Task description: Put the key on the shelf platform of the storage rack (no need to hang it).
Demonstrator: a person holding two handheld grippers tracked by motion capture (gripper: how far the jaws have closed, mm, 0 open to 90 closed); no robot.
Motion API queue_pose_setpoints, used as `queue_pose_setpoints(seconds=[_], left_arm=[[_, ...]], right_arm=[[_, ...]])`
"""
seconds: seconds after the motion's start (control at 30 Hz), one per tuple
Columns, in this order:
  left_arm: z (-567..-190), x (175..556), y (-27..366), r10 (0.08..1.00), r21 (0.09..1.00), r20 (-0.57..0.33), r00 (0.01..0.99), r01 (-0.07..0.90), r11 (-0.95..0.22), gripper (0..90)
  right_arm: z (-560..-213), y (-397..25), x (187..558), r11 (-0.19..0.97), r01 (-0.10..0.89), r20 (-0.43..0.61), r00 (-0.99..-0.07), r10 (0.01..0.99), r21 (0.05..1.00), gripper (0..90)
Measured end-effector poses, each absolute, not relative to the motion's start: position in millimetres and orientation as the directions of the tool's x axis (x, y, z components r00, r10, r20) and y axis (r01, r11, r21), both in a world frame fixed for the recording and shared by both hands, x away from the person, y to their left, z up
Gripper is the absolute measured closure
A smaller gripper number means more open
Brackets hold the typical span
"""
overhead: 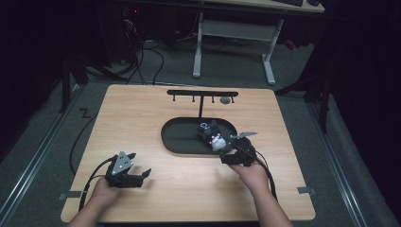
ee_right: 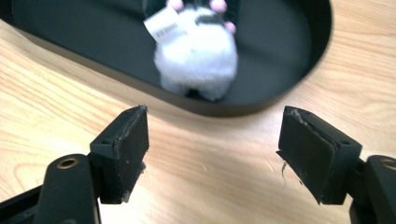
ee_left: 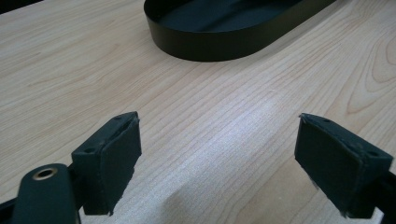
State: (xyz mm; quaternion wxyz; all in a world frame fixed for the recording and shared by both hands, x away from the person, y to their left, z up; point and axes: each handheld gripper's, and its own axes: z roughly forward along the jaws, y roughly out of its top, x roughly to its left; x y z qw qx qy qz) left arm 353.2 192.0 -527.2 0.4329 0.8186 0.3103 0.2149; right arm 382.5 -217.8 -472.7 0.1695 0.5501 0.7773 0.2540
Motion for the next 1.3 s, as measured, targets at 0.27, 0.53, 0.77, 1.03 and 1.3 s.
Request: queue_pose_setpoints(seconds=[0.27, 0.53, 0.77, 1.03, 1.3], left_arm=[[-527.3, 353.1, 191.7, 0.693, 0.84, 0.089, 0.715, 0.32, -0.438, 15.4], [-527.3, 353.2, 191.6, 0.692, 0.842, 0.088, 0.716, 0.318, -0.436, 15.4], [-527.4, 352.2, 190.7, 0.692, 0.841, 0.096, 0.716, 0.313, -0.441, 15.4], [-527.4, 353.8, 190.3, 0.694, 0.839, 0.093, 0.714, 0.319, -0.441, 15.4], [-527.2, 353.9, 190.7, 0.692, 0.842, 0.09, 0.716, 0.317, -0.437, 15.4]], right_arm=[[-482.5, -229.9, 353.6, 0.289, 0.716, -0.033, -0.349, 0.937, 0.635, 20.7], [-499.4, -234.3, 321.5, 0.255, 0.674, -0.012, -0.342, 0.939, 0.693, 19.9], [-518.8, -238.4, 289.9, 0.217, 0.583, -0.046, -0.293, 0.955, 0.783, 19.7], [-519.1, -241.9, 282.7, 0.221, 0.584, -0.053, -0.291, 0.955, 0.781, 19.7], [-519.2, -242.5, 282.3, 0.214, 0.588, -0.055, -0.278, 0.959, 0.78, 19.7]])
